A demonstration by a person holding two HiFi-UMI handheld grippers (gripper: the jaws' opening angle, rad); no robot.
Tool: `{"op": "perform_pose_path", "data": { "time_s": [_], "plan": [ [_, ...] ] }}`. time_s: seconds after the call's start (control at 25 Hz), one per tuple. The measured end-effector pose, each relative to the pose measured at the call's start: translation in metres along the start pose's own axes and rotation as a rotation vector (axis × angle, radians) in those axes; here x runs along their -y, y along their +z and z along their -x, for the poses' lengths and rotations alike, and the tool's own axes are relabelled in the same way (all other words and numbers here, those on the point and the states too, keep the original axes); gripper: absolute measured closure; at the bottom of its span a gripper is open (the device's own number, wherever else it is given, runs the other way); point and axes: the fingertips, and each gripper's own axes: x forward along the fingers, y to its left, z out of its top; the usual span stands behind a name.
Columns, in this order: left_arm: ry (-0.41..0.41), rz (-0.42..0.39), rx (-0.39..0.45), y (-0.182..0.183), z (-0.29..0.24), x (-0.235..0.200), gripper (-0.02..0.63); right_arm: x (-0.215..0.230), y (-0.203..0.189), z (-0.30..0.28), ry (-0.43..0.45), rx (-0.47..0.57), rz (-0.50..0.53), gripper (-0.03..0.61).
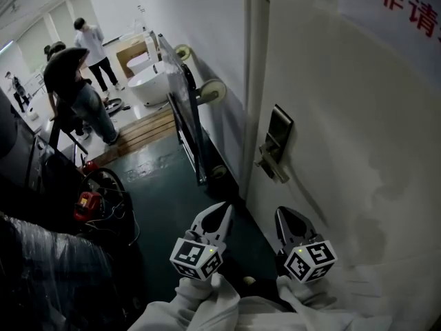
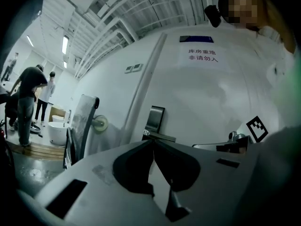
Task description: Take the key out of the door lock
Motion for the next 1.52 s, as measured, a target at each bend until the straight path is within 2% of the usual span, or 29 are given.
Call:
{"op": "perform_pose_path", "data": {
  "time_s": [0.36,0.52,0.6,0.76,0.88,0.92,1.0,1.12,1.32,1.52],
  "plan": [
    [-0.166,0.042,-0.063,-0.002,-0.046,-0.018,0.597,0.011,0.006,-0.016,-0.156,0.027,-0.029,0.526],
    [-0.221,0.113,-0.086,-0.007,-0.065,-0.027,0.597,0.010,0.004,-0.024,-0.196,0.023,-0.030,0.526],
    [-0.245,0.204,-0.094,-0.011,-0.075,-0.033,0.597,0.012,0.003,-0.026,-0.223,0.021,-0.034,0.526],
    [-0.306,0.494,-0.094,-0.020,-0.096,-0.043,0.597,0.018,0.001,-0.027,-0.280,0.012,-0.039,0.526],
    [-0.319,0.612,-0.112,-0.031,-0.111,-0.048,0.594,0.022,-0.001,-0.026,-0.317,0.005,-0.043,0.526],
    [-0.328,0.645,-0.122,-0.035,-0.116,-0.048,0.574,0.024,-0.002,-0.025,-0.327,0.003,-0.044,0.526],
    [-0.350,0.736,-0.139,-0.042,-0.127,-0.047,0.488,0.026,-0.005,-0.025,-0.345,-0.005,-0.046,0.526],
    [-0.362,0.889,-0.153,-0.056,-0.143,-0.046,0.476,0.029,-0.011,-0.022,-0.376,-0.021,-0.052,0.526],
    [-0.344,1.030,-0.163,-0.077,-0.168,-0.048,0.434,0.036,-0.016,-0.014,-0.429,-0.044,-0.062,0.526],
    [-0.347,1.124,-0.129,-0.076,-0.184,-0.047,0.435,0.039,-0.018,-0.008,-0.451,-0.049,-0.060,0.526]
  ]
}}
